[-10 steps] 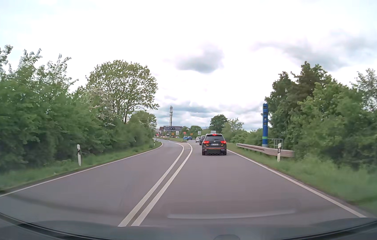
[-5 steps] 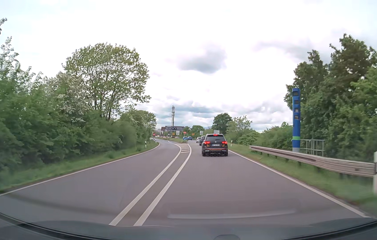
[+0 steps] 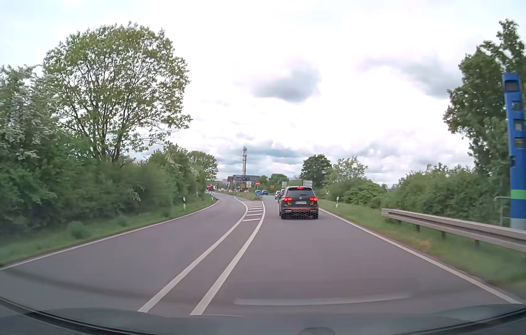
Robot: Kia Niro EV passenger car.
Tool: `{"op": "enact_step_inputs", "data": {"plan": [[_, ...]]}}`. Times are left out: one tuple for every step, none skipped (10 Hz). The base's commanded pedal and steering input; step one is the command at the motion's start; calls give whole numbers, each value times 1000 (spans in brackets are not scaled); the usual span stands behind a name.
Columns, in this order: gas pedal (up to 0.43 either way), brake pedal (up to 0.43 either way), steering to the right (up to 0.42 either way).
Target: Follow the waypoints while adhering to traffic rules and regulations
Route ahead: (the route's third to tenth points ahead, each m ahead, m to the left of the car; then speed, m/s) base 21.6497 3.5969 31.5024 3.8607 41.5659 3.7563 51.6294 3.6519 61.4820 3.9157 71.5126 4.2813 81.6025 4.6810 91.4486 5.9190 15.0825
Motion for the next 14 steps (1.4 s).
{"op": "enact_step_inputs", "data": {"plan": [[0,0,-8],[0,0,-8],[0,0,-8],[0,0,-9],[0,0,-9],[0,0,-9],[0,0,-10],[0,0,-10],[0,0,-10],[0,6,-9],[0,6,-9],[0,43,-8],[0,79,-8],[0,104,-7]]}}
